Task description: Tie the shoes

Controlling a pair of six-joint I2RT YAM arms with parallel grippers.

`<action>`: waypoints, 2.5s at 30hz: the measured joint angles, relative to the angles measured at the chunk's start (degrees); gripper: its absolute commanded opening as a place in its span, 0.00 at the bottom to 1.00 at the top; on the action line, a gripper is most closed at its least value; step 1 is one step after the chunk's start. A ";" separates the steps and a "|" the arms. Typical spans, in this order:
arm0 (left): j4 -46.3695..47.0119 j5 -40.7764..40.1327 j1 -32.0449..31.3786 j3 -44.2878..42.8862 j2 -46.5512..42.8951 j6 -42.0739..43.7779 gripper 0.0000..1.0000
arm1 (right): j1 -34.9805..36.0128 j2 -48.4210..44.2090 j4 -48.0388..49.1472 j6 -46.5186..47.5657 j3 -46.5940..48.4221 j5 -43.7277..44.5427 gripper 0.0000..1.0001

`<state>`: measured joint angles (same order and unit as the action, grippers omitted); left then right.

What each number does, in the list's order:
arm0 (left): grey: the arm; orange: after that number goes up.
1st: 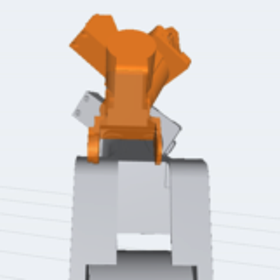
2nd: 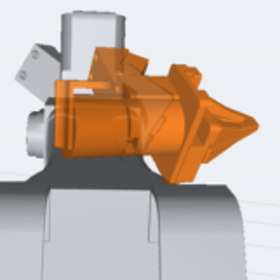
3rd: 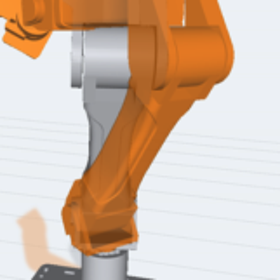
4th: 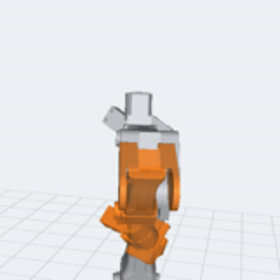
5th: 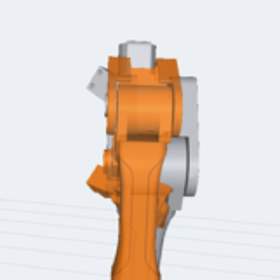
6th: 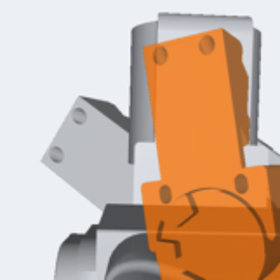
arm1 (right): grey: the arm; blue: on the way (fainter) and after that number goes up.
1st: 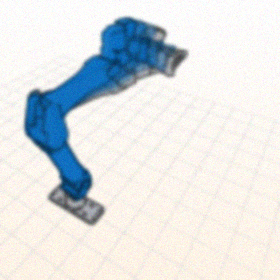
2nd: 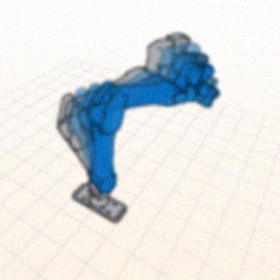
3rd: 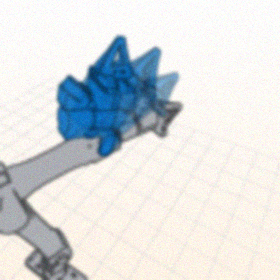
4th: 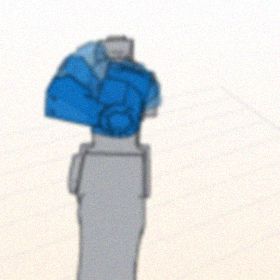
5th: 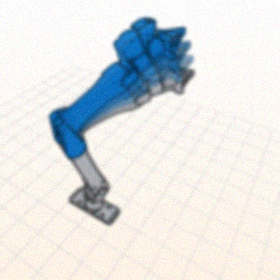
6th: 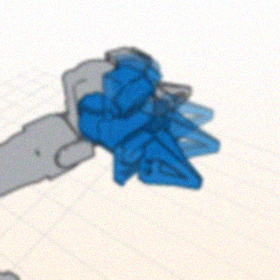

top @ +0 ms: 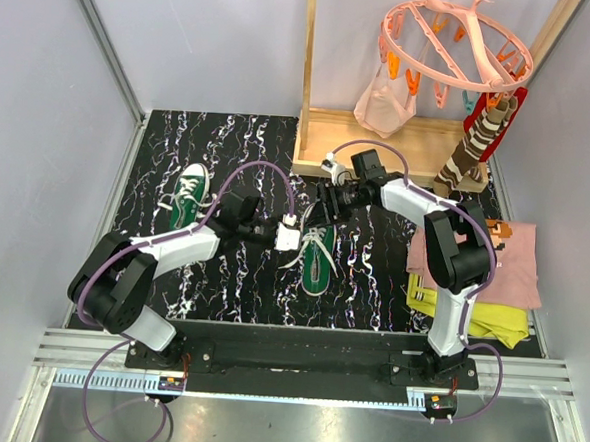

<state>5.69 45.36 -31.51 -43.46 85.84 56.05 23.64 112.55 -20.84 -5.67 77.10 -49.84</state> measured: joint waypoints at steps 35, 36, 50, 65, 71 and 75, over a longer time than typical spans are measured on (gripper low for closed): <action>-0.02 0.55 0.00 0.00 0.50 0.96 0.00 | 0.92 0.15 -5.84 2.82 3.50 2.86 0.00; -0.02 0.55 0.00 0.00 0.50 0.92 0.00 | 0.92 0.15 -5.88 2.80 3.50 2.91 0.00; -3.58 0.17 0.17 -4.33 0.50 -17.79 0.00 | -2.01 -8.35 -6.27 2.99 -6.58 4.26 0.00; -7.85 -2.45 3.23 -10.38 6.03 -49.86 0.00 | -4.02 -8.83 -6.10 6.10 -9.14 5.92 0.00; -9.16 -2.62 7.43 -12.22 9.31 -60.17 0.00 | -4.39 -10.71 -6.08 7.50 -11.45 6.88 0.00; -9.92 -2.60 8.85 -13.20 10.45 -63.69 0.00 | -5.40 -12.48 -6.01 8.48 -13.05 7.28 0.00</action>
<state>-4.23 42.76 -22.65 -56.66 96.29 -7.64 18.24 100.07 -26.85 2.81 64.05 -42.57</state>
